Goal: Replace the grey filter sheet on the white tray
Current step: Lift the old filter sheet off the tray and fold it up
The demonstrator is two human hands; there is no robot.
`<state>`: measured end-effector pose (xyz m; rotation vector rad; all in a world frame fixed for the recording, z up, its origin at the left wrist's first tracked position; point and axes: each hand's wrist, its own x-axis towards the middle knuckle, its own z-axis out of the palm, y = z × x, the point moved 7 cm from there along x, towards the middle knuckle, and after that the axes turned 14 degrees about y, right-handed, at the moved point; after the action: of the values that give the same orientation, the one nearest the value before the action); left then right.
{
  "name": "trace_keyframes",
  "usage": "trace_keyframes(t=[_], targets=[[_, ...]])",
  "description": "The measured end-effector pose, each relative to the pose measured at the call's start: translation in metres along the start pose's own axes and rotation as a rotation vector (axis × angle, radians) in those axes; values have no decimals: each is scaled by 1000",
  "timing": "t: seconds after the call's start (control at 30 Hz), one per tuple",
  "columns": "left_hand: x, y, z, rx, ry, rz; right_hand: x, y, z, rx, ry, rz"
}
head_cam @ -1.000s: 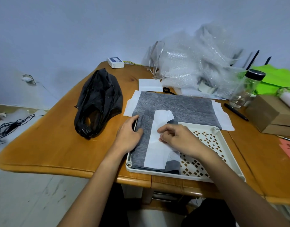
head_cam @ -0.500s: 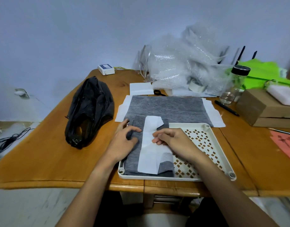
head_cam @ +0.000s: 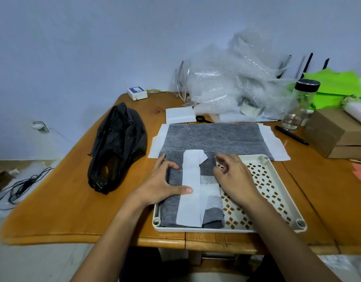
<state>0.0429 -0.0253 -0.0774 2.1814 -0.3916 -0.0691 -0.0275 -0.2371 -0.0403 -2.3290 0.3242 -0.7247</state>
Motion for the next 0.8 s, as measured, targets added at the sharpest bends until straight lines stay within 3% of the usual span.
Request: trace_keyframes(t=[0.17, 0.37, 0.8], targets=[[4, 0, 0, -4, 48, 8, -1, 8, 7, 158, -111, 196], [0, -6, -5, -106, 221, 9, -3, 8, 12, 290, -165, 263], [-6, -4, -13, -209, 279, -12, -17, -2, 28, 642, -448, 367]])
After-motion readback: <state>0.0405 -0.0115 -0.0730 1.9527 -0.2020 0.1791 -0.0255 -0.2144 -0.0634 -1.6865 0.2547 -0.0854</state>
